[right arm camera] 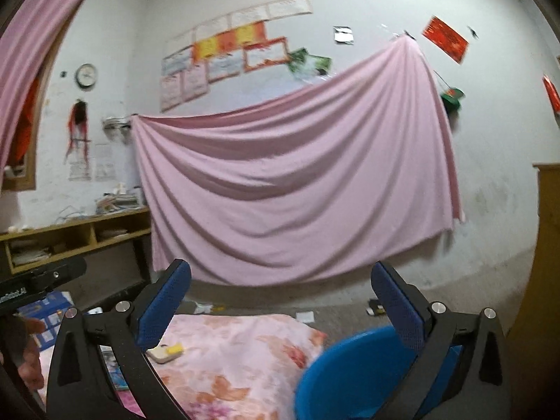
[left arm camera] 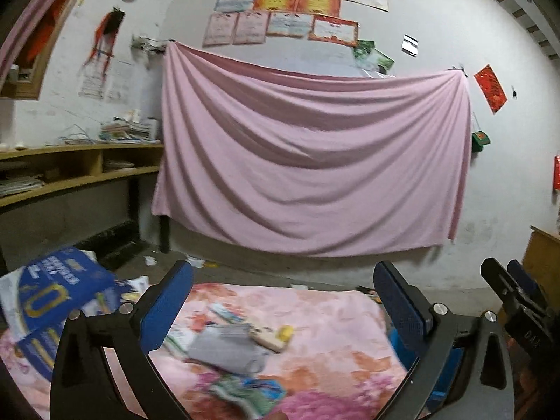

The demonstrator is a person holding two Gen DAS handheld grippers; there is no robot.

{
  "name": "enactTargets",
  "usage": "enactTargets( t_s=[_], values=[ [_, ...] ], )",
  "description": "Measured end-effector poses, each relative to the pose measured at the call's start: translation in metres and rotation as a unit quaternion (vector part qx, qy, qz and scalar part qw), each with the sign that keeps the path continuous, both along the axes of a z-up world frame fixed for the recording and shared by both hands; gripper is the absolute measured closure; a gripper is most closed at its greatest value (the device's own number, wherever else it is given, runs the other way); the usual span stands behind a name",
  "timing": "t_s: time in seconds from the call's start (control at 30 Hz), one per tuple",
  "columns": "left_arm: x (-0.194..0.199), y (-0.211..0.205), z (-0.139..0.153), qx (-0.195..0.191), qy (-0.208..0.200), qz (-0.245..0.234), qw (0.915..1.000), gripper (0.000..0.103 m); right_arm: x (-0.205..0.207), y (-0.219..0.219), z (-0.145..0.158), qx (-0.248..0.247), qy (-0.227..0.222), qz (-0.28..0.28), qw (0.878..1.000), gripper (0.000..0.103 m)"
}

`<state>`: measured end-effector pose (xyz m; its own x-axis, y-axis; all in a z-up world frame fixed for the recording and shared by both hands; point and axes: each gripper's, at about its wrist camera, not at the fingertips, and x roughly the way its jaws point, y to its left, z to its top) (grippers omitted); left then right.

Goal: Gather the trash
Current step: 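Grasp the white paper packet with the left tool while the right tool reaches the grey mask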

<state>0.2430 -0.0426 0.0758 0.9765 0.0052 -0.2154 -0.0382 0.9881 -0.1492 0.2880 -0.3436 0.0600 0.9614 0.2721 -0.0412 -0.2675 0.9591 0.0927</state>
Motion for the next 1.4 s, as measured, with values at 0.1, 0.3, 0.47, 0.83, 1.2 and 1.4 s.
enactTargets(
  t_s=[0.1,0.3,0.47,0.83,1.2,1.4],
  values=[
    [-0.009,0.019,-0.006,-0.003,0.0,0.016,0.9999,0.002,-0.001,0.017,-0.001,-0.01,-0.006,0.019,1.0,0.0],
    [-0.025,0.047,-0.023,-0.009,0.018,0.039,0.999,0.002,-0.001,0.05,-0.005,-0.029,-0.005,0.049,0.998,0.0],
    [-0.033,0.067,-0.039,-0.017,0.043,0.052,0.9976,0.002,-0.001,0.074,-0.015,-0.052,0.008,0.074,0.996,0.0],
    [-0.021,0.11,-0.069,-0.042,0.128,0.067,0.9886,0.002,0.015,0.128,-0.036,-0.088,0.076,0.137,0.984,0.0],
    [0.017,0.133,-0.098,-0.098,0.213,0.029,0.9718,0.037,0.052,0.18,-0.058,-0.086,0.199,0.219,0.951,0.019],
    [0.036,0.136,-0.104,-0.105,0.239,0.01,0.9653,0.053,0.073,0.207,-0.084,-0.109,0.278,0.244,0.923,0.03]
  ],
)
